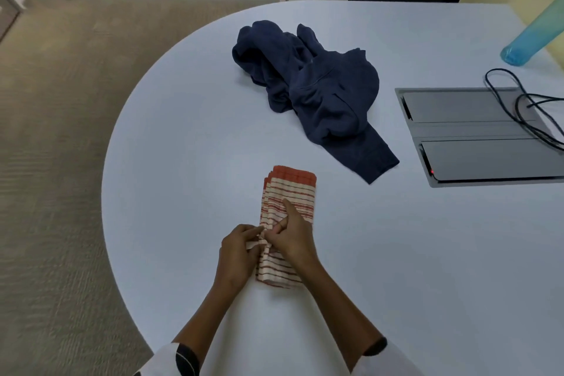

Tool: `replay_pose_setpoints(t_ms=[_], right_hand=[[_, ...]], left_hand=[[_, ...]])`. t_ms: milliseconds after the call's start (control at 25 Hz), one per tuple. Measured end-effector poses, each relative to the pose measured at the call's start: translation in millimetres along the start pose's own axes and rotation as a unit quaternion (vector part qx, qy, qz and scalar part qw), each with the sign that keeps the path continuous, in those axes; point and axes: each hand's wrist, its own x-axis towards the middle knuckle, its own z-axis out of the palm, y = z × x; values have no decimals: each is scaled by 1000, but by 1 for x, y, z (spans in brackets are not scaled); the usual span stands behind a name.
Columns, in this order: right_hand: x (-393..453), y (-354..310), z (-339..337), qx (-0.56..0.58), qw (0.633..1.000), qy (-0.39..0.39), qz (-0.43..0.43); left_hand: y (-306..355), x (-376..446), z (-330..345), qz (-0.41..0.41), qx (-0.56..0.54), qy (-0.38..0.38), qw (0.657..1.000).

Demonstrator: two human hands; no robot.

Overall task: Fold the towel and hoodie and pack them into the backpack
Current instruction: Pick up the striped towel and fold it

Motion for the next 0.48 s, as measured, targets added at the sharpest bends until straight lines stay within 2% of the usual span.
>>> replay_pose_setpoints(t_ms=[200, 280, 320, 400, 440, 480], right_hand=[[14, 9, 22, -37, 999, -7, 6], [13, 13, 17, -22, 1000, -2, -4], [11, 16, 13, -18, 999, 27, -22], [11, 30, 8, -55, 978, 144, -139], [14, 38, 6, -93, 961, 160, -205], [18, 46, 6, -136, 947, 137, -258]], left_hand=[[1, -3, 0, 2, 9, 32, 999], [2, -7, 0, 57, 38, -1, 998], [1, -7, 1, 93, 57, -25, 994], [-4, -3, 5, 144, 105, -69, 982], [-8, -1, 8, 162, 143, -83, 973], [-13, 2, 11, 180, 185, -90, 962]])
